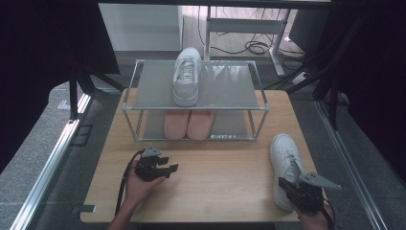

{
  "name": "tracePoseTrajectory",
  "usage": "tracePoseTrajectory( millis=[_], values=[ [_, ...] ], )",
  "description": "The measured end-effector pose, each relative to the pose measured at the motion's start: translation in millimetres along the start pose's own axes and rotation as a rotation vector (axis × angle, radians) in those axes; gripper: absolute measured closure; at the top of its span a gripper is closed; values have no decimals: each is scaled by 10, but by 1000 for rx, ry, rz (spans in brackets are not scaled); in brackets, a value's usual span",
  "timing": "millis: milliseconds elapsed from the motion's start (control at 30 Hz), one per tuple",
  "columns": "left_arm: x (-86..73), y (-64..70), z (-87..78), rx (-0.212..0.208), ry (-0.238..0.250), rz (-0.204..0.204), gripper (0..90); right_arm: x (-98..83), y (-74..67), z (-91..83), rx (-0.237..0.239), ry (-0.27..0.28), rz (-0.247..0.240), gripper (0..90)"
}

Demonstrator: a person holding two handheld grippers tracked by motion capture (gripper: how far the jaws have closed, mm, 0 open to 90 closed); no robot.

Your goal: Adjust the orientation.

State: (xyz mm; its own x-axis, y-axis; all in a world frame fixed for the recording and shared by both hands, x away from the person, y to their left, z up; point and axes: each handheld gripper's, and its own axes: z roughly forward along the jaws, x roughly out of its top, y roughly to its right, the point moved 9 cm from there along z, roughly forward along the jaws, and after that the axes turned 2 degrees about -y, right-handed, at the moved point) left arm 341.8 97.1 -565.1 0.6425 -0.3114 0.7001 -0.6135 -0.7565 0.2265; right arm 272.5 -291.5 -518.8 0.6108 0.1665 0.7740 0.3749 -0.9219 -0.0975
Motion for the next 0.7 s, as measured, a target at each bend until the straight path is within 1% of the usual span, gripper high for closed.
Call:
tracePoseTrajectory(
  millis=[33,133,200,233,267,333,433,567,700],
  values=[
    [1,2,1,-1,1,0,465,4,20,-14,-6,4,2,900],
    [0,5,2,-1,0,1,465,-7,132,-63,-61,1,3,900],
    [-1,2,4,-1,-1,1,465,-47,197,-75,-71,-7,17,900],
    [-1,2,7,0,-1,0,465,-60,212,-81,-69,-6,25,900],
    [-2,5,12,0,-3,1,466,-61,214,-89,-53,6,39,900],
    [-3,17,19,-2,-5,4,466,-40,192,-118,-39,19,41,900],
    [-2,24,21,-3,-5,5,465,11,84,-149,-16,29,18,900],
    [0,14,12,-2,-2,3,466,11,-40,-124,2,15,-10,900],
    [4,6,-4,-2,3,1,465,-5,-110,-85,7,-1,-20,900]
  ],
)
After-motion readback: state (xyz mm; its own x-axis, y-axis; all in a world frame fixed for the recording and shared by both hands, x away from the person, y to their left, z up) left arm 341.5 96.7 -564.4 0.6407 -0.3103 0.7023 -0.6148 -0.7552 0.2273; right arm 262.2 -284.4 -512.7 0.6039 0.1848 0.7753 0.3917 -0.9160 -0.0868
